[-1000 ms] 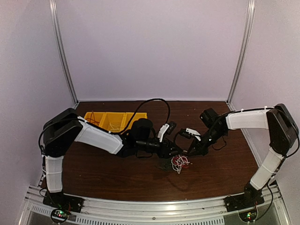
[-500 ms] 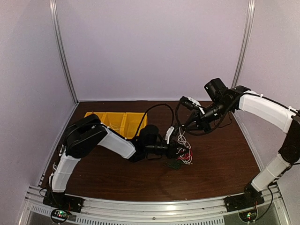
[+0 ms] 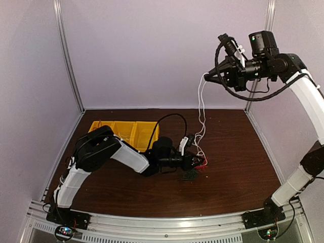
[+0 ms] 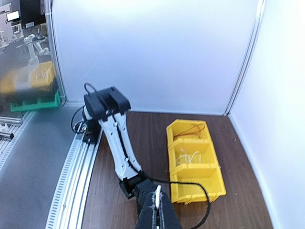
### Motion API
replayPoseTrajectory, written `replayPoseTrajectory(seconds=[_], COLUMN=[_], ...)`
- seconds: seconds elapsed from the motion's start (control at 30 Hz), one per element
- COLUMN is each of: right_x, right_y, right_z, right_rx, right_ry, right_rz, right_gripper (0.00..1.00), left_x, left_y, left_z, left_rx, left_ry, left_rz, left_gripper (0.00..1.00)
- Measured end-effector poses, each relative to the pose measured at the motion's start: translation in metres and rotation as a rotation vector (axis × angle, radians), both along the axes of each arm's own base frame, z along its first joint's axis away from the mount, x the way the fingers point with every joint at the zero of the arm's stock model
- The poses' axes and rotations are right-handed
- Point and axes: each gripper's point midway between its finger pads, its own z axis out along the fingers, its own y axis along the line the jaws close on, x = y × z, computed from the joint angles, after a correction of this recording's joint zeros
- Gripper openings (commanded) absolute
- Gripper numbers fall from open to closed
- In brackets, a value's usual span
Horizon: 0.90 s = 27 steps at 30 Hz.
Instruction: Untangle the cables
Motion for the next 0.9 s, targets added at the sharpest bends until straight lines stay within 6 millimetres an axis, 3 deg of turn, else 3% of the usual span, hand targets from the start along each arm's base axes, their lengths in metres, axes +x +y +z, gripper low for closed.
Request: replayPoseTrajectory(seconds=[0.17, 0.3, 0.47, 0.6, 0.8, 0.9], right_x=[-0.001, -0.012, -0.026, -0.023, -0.012, -0.012], right_y=[-0.025, -0.044, -0.053, -0.065, -0.114, -0.131], right_z=[0.080, 0.125, 0.145, 0.155, 0.214, 0.229], right_rx=[0.153, 0.224, 0.256, 0.274, 0.389, 0.441], right_ry=[-0.159, -0.278, -0.334, -0.330, -0.399, -0.426], right_rz=[-0.017, -0.026, -0.013, -0.040, -0.115, -0.119], right_gripper=[0.00, 0.00, 0.00, 0.00, 0.00, 0.00], left_x=[0.000, 0.000, 0.000, 0.000, 0.003, 0.006], left_y=[0.002, 0.004, 0.004, 0.005, 0.008, 0.010], left_z=[-0.013, -0.025, -0.029, -0.032, -0.039, -0.041], left_rx=[0.029, 0.064, 0.079, 0.091, 0.117, 0.119], left_ry=[0.017, 0.038, 0.046, 0.050, 0.077, 0.084], left_rz=[0.006, 0.011, 0.016, 0.018, 0.038, 0.053], left_gripper=[0.16, 0.16, 0.13, 0.04, 0.00, 0.22])
